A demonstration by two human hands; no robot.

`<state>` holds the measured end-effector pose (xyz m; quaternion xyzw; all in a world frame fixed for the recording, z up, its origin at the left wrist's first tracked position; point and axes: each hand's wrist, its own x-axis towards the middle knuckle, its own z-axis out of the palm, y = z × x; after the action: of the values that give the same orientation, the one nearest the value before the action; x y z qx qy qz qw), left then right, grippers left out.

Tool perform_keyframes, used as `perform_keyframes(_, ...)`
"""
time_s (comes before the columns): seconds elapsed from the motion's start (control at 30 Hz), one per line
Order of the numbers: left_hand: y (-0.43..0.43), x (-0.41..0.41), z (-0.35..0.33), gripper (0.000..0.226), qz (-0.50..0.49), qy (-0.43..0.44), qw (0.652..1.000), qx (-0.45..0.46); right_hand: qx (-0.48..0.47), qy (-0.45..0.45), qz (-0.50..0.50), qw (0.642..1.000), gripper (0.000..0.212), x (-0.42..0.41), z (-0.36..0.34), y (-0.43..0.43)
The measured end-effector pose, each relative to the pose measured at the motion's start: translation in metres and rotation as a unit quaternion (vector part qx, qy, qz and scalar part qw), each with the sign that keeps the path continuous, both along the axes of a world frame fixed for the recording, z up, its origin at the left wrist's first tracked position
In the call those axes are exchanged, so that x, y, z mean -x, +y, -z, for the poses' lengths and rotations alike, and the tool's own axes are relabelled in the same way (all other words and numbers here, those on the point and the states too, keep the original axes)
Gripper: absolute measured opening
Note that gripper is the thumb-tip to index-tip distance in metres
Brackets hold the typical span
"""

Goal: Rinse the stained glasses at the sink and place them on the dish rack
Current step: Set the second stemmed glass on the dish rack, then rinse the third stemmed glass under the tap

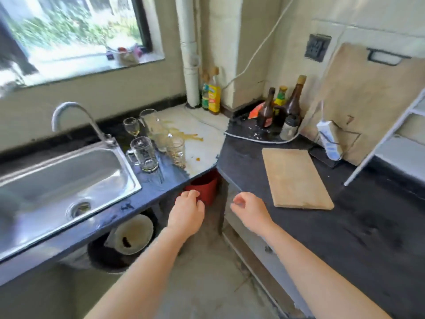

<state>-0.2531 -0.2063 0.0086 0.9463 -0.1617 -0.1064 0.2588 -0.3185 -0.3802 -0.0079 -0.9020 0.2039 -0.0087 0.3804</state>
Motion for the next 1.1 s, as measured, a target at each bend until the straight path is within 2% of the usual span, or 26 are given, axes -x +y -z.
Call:
perform_keyframes(0.17, 0.084, -0.053, -0.006, 0.037, -0.077, -0.001, 0.997, 0.0, 0.023, -0.012, -0.084, 0.996, 0.022, -0.081, -0.015, 0.079)
perform_keyframes(0.37, 0.134, -0.132, -0.018, 0.037, -0.135, -0.021, 0.99, 0.027, 0.033, -0.024, -0.152, 0.988, 0.022, -0.176, -0.025, 0.129)
perform_keyframes(0.53, 0.158, -0.213, -0.015, 0.038, -0.144, -0.035, 0.988, 0.037, 0.039, -0.048, -0.156, 0.986, 0.019, -0.259, -0.027, 0.155)
perform_keyframes(0.67, 0.169, -0.276, -0.009, 0.038, -0.143, -0.006, 0.989, 0.029, 0.022, -0.041, -0.153, 0.987, 0.019, -0.326, -0.03, 0.168)
perform_keyframes(0.83, 0.18, -0.34, 0.001, 0.039, -0.153, 0.014, 0.987, 0.039, 0.023, -0.033, -0.153, 0.987, 0.008, -0.4, -0.029, 0.18)
perform_keyframes(1.1, 0.183, -0.416, 0.02, 0.047, -0.143, 0.078, 0.981, 0.103, 0.03, -0.005, -0.146, 0.989, 0.035, -0.486, -0.009, 0.19)
